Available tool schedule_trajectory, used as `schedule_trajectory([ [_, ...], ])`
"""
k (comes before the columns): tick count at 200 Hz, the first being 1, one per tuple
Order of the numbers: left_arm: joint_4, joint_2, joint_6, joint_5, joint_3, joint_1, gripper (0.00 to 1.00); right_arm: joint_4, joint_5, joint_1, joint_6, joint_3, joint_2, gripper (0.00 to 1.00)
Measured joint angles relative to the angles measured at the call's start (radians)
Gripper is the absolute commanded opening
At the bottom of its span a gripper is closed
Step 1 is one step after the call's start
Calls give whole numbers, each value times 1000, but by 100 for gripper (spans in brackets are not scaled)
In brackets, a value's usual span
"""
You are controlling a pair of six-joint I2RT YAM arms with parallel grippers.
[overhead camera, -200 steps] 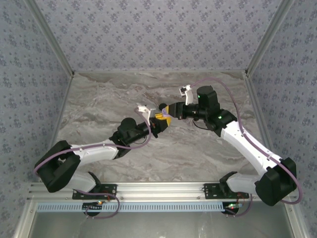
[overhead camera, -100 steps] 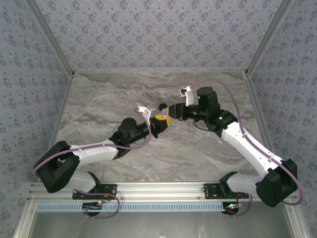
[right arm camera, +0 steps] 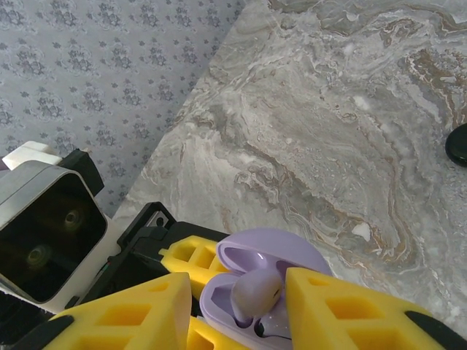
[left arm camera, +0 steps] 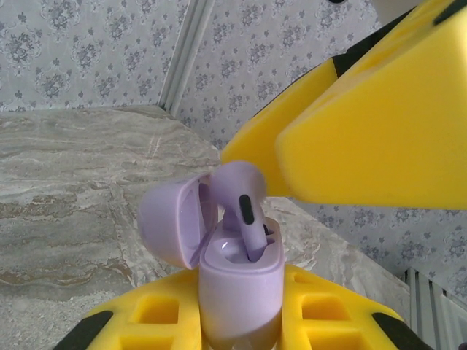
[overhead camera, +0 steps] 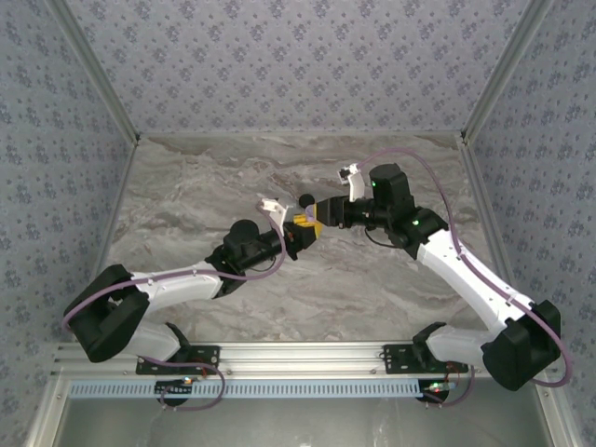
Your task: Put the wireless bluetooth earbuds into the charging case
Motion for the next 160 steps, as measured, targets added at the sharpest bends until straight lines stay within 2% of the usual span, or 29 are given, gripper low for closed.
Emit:
schedule_trajectory([
  [35, -20, -10, 20, 4, 2, 0, 21, -40, 18, 10, -18, 19, -1, 49],
  [108, -58, -55, 60, 19, 11, 0, 21, -119, 58, 24, -53, 64, -15, 50],
  [138, -87, -63, 78, 19, 12, 0, 21, -137, 69, 33, -67, 79, -23, 47],
  [160, -106, -64, 89, 20, 13, 0, 21, -143, 77, 39, -76, 85, -23, 39],
])
